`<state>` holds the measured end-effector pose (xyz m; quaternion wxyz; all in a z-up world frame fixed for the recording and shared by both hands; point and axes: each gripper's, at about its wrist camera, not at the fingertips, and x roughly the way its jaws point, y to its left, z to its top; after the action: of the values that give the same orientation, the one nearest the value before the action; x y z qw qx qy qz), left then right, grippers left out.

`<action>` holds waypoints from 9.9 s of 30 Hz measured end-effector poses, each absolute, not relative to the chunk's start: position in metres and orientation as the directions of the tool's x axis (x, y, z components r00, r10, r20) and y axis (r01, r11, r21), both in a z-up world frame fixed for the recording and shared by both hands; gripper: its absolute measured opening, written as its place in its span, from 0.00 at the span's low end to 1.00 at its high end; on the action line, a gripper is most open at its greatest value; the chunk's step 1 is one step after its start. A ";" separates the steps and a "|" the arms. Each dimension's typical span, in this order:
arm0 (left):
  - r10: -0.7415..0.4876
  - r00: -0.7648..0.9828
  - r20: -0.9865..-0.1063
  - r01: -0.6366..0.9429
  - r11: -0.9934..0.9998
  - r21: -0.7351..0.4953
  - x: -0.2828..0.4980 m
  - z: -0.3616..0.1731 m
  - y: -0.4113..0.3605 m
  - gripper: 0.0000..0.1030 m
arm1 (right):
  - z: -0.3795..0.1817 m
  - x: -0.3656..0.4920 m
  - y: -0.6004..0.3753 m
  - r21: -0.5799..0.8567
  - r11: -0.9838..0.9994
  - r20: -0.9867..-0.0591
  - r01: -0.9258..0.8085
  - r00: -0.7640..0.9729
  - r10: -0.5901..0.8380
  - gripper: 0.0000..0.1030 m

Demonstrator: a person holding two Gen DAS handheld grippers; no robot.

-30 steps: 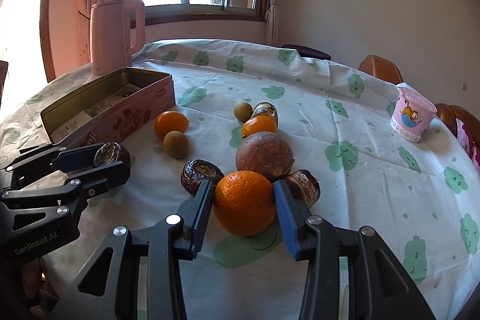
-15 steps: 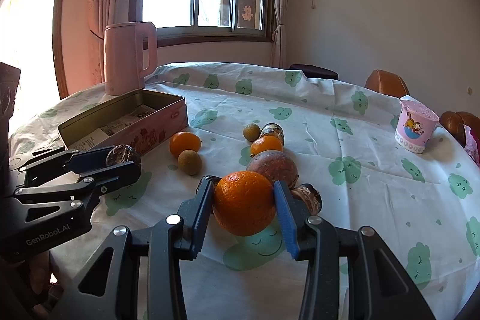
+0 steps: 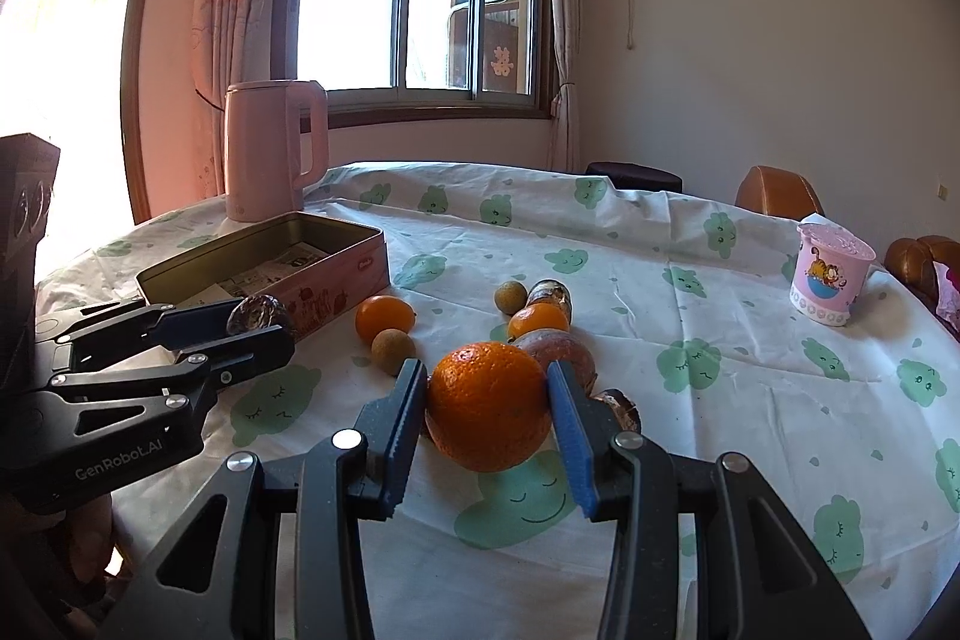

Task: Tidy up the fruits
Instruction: 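Lift the dark fruit with the left tool while the right tool lifts the orange toward the tin, then lower both held fruits into the tin and open both tools, then withdraw both tools from the tin toward the remaining fruits, then grasp another dark brown round fruit with the left tool while the right tool grasps a brown jar, then lift the dark fruit with the left tool while the right tool lifts the brown jar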

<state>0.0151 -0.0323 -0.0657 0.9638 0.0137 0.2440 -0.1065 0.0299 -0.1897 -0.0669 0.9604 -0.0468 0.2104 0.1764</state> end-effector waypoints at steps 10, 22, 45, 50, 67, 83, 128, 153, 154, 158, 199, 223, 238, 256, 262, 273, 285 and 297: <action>-0.180 0.881 -0.438 0.201 0.980 0.001 0.010 -0.061 -0.033 0.37 | -0.065 0.023 -0.192 -0.015 0.932 -0.377 -0.362 0.865 0.331 0.43; -0.153 0.908 -0.390 0.180 0.983 0.032 0.005 -0.055 -0.034 0.37 | -0.062 0.014 -0.193 -0.023 0.931 -0.320 -0.365 0.885 0.339 0.43; -0.076 0.935 -0.346 0.107 0.992 0.071 0.004 -0.046 -0.026 0.37 | -0.053 0.007 -0.192 -0.041 0.929 -0.265 -0.368 0.900 0.345 0.43; -0.057 0.933 -0.355 0.086 0.994 0.066 0.008 -0.043 -0.016 0.37 | -0.043 0.011 -0.183 -0.043 0.914 -0.266 -0.403 0.887 0.378 0.43; 0.042 0.879 -0.476 -0.048 0.999 0.000 0.055 -0.041 0.074 0.37 | -0.008 0.062 -0.094 -0.024 0.811 -0.328 -0.585 0.771 0.546 0.43; 0.048 0.798 -0.601 -0.051 0.999 0.012 0.099 -0.060 0.099 0.37 | -0.043 0.110 -0.024 0.012 0.766 -0.484 -0.643 0.667 0.567 0.43; 0.069 0.822 -0.565 -0.096 0.995 -0.018 0.087 -0.054 0.099 0.89 | -0.048 0.114 -0.053 0.084 0.829 -0.461 -0.553 0.716 0.524 0.73; -0.164 0.801 -0.575 0.225 0.974 0.035 0.065 -0.057 -0.057 0.91 | -0.067 0.077 -0.240 0.070 0.964 -0.555 -0.256 0.793 0.251 0.80; -0.160 0.798 -0.581 0.225 0.973 0.041 0.067 -0.059 -0.059 0.91 | -0.068 0.077 -0.240 0.067 0.963 -0.560 -0.259 0.789 0.252 0.80; -0.174 0.782 -0.599 0.238 0.971 0.027 0.069 -0.063 -0.061 0.91 | -0.075 0.082 -0.233 0.045 0.960 -0.605 -0.277 0.757 0.247 0.80; -0.385 0.600 -0.701 0.428 0.895 -0.125 0.083 -0.084 -0.095 0.41 | -0.082 0.071 -0.236 0.071 0.935 -0.620 -0.347 0.719 0.314 0.37; -0.381 0.704 -0.599 0.389 0.913 -0.124 0.069 -0.070 -0.081 0.41 | -0.072 0.051 -0.235 0.022 0.932 -0.514 -0.361 0.796 0.320 0.37; -0.385 0.745 -0.545 0.377 0.917 -0.132 0.061 -0.064 -0.075 0.41 | -0.068 0.039 -0.237 0.001 0.934 -0.454 -0.357 0.832 0.318 0.37; -0.359 0.795 -0.488 0.351 0.930 -0.112 0.050 -0.058 -0.070 0.41 | -0.064 0.030 -0.240 -0.015 0.938 -0.396 -0.346 0.864 0.312 0.37; -0.337 0.815 -0.471 0.330 0.939 -0.102 0.047 -0.056 -0.068 0.41 | -0.063 0.027 -0.241 -0.017 0.939 -0.378 -0.345 0.871 0.313 0.37; -0.304 0.846 -0.437 0.298 0.951 -0.084 0.040 -0.053 -0.066 0.41 | -0.062 0.022 -0.243 -0.017 0.939 -0.344 -0.343 0.884 0.317 0.37; -0.273 0.875 -0.400 0.273 0.960 -0.059 0.032 -0.051 -0.067 0.41 | -0.060 0.016 -0.246 -0.012 0.935 -0.307 -0.354 0.892 0.333 0.37; -0.238 0.901 -0.362 0.247 0.969 -0.022 0.024 -0.047 -0.068 0.41 | -0.058 0.006 -0.250 -0.007 0.927 -0.251 -0.376 0.898 0.362 0.37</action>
<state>0.0244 -0.0684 -0.0474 0.9750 0.0120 0.1839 -0.1243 0.0061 -0.2496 -0.0577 0.9737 -0.0277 0.1234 0.1895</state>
